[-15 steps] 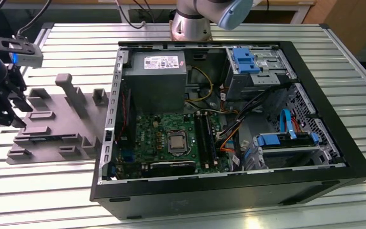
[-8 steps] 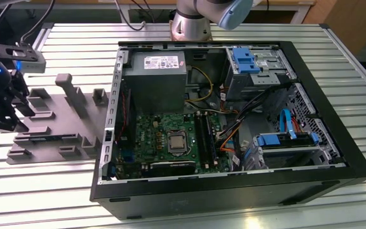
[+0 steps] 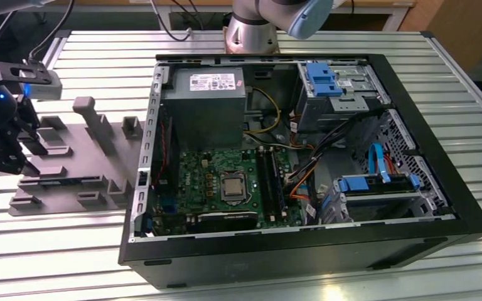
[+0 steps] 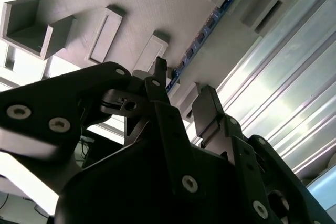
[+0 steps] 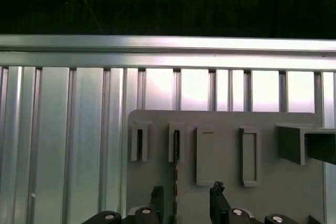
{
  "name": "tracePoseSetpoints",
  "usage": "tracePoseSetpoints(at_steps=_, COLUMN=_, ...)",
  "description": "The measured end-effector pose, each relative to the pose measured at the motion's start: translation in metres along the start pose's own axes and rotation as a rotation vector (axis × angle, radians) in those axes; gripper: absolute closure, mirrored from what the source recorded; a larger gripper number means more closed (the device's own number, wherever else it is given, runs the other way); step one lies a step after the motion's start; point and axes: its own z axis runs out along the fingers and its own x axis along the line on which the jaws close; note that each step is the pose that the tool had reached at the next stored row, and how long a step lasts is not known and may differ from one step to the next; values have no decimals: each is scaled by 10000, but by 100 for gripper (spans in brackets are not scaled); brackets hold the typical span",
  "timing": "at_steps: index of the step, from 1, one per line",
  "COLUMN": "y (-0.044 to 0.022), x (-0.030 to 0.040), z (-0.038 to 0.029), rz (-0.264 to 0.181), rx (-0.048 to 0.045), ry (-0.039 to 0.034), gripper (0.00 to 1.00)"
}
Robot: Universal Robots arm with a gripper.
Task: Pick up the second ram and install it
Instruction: 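Pick up the second ram and move it above second insertion slot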
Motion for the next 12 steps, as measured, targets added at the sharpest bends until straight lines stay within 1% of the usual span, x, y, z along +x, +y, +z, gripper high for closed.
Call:
tracePoseSetpoints(at_steps=4, y=0, x=1, z=65, rz=1, rx=35, ry=3, gripper=53)
tracePoseSetpoints(at_steps=12, y=-3, x=10, z=211, rz=1, rx=38, ry=3, gripper=53)
